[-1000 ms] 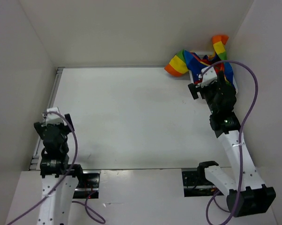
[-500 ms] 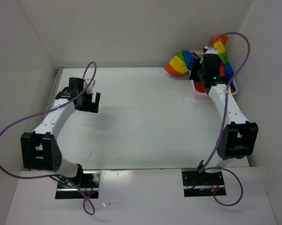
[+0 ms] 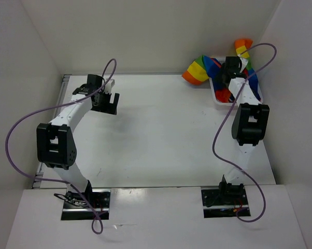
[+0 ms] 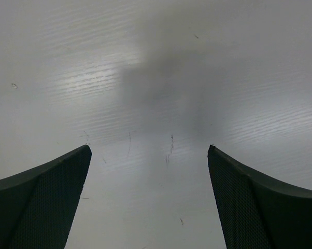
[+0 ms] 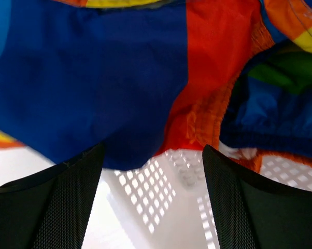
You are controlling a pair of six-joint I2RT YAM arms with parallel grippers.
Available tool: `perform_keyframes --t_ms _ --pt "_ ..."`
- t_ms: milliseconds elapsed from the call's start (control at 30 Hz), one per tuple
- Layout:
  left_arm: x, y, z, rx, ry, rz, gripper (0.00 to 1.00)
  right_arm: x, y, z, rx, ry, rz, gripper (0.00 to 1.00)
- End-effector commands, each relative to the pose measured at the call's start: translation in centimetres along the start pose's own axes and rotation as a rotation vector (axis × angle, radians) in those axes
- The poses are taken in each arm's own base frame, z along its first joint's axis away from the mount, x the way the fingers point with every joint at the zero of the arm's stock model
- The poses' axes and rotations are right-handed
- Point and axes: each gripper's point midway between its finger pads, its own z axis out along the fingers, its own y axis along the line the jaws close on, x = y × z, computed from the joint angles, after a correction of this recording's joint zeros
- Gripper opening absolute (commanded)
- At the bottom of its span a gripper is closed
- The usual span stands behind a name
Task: Fold and stack the shorts
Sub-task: Grab the shorts from the pile
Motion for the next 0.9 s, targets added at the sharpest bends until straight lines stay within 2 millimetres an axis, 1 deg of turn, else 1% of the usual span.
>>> perform_keyframes --t_ms 0,33,67,100,167,200,233,267,300,367,400,467,500,533,567,600,667,700,733,767,800,833,867 --pt "-1.2 -0.1 0.2 0.011 -0.013 0.005 1.00 -2.9 0.3 1.0 0.035 -0.073 0.060 0.82" --pt "-1.3 -0.1 0.5 0.012 -0.008 0.004 1.00 -2.7 0.4 2.0 0.046 -0.071 0.059 0.82" --pt "-0.9 -0.1 0.9 0.013 0.012 0.003 1.00 -2.6 0.5 2.5 0.048 -0.069 0.058 0.82" --pt "-1.2 -0.1 0.7 0.012 0.003 0.003 1.00 -2.6 0.4 3.1 0.056 -0.076 0.059 0.82" --pt "-0.8 -0.1 1.4 0.014 0.022 0.002 1.00 -2.0 0.8 4.3 0.046 -0.066 0.057 0.82" --pt "-0.8 0.1 1.4 0.005 0.023 0.002 1.00 -1.9 1.0 4.6 0.032 -0.066 0.045 0.78" --pt "-0.6 0.1 1.7 0.005 0.032 0.001 1.00 -1.9 0.9 4.6 0.033 -0.065 0.027 0.72" --pt "-0.6 0.1 1.7 0.005 0.032 0.001 1.00 -1.4 1.1 5.2 0.023 -0.058 0.026 0.61" --pt "-0.4 0.1 2.0 0.006 0.041 0.000 1.00 -1.4 1.1 5.2 0.023 -0.058 0.013 0.41" --pt "-0.4 0.1 2.0 0.006 0.041 0.000 1.00 -1.3 1.2 5.2 0.010 -0.051 -0.005 0.24" --pt "-0.8 0.1 1.9 0.005 0.031 0.001 1.00 -1.3 1.2 5.2 0.010 -0.051 -0.005 0.10" --pt "-0.8 0.1 1.9 0.005 0.031 0.001 1.00 -1.7 1.3 4.8 0.005 -0.062 -0.011 0.00" --pt "-0.8 0.1 1.9 0.005 0.031 0.001 1.00 -2.8 1.4 3.7 -0.005 -0.086 -0.020 0.00" --pt "-1.0 0.1 1.5 0.004 0.020 0.002 1.00 -3.4 1.5 3.3 -0.009 -0.097 -0.028 0.00" --pt "-1.3 0.1 1.1 0.004 0.010 0.003 1.00 -4.5 2.1 2.0 -0.046 -0.114 -0.041 0.00" --pt "-1.3 0.1 1.1 0.004 0.009 0.003 1.00 -4.7 2.3 1.4 -0.062 -0.116 -0.040 0.00" --pt "-2.0 0.1 0.3 0.001 -0.024 0.006 1.00 -5.9 2.8 -0.3 -0.094 -0.135 -0.043 0.00" --pt "-2.2 0.1 0.0 0.001 -0.033 0.007 1.00 -6.8 2.8 -1.9 -0.112 -0.154 -0.049 0.00" --pt "-2.2 0.1 0.0 0.001 -0.033 0.007 1.00 -7.3 2.8 -2.8 -0.117 -0.166 -0.045 0.00" --pt "-2.8 0.0 -0.9 -0.001 -0.059 0.009 1.00 -7.6 3.3 -3.8 -0.132 -0.185 -0.061 0.00" --pt "-3.2 0.0 -1.3 -0.003 -0.079 0.010 1.00 -8.4 3.3 -5.8 -0.125 -0.216 -0.067 0.00" --pt "-3.1 0.0 -1.5 -0.003 -0.080 0.011 1.00 -9.0 3.3 -6.7 -0.134 -0.238 -0.061 0.00" --pt "-3.5 0.0 -2.3 -0.005 -0.103 0.012 1.00 -8.9 3.7 -7.5 -0.147 -0.250 -0.088 0.00"
